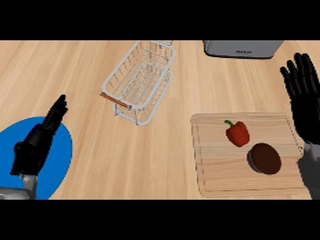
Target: Pick the cupcake from the cutting board and place it in the tiered basket
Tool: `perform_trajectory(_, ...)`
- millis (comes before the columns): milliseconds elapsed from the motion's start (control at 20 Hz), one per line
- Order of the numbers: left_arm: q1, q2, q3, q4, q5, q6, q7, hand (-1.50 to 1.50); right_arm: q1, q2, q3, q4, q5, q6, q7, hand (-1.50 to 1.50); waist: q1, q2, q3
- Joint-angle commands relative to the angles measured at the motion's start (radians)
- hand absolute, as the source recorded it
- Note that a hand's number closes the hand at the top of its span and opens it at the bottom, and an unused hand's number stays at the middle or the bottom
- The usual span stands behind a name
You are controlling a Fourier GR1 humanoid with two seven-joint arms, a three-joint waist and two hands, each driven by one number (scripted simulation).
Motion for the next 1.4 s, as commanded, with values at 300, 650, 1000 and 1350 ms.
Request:
perform_trajectory(300,0.013,-0.036,0.072,-0.014,0.111,-0.009,0.068,0.0,0.172,-0.054,-0.01,0.111,0.437,-0.434,0.082,1.5,-0.102,0.043,0.008)
perform_trajectory(650,0.002,-0.052,0.075,-0.031,0.188,-0.066,0.128,0.0,0.254,0.287,0.005,0.068,0.634,-0.969,0.054,-1.5,-0.035,0.004,0.036)
perform_trajectory(1000,-0.021,-0.029,0.087,-0.066,0.185,-0.057,0.178,0.0,0.399,0.152,0.047,0.094,0.998,-0.85,0.39,-1.5,-0.038,0.008,0.025)
perform_trajectory(1350,-0.034,-0.031,0.082,-0.053,0.18,-0.063,0.173,0.0,0.458,0.113,0.159,0.085,1.1,-0.47,0.685,-1.5,-0.011,0.018,0.021)
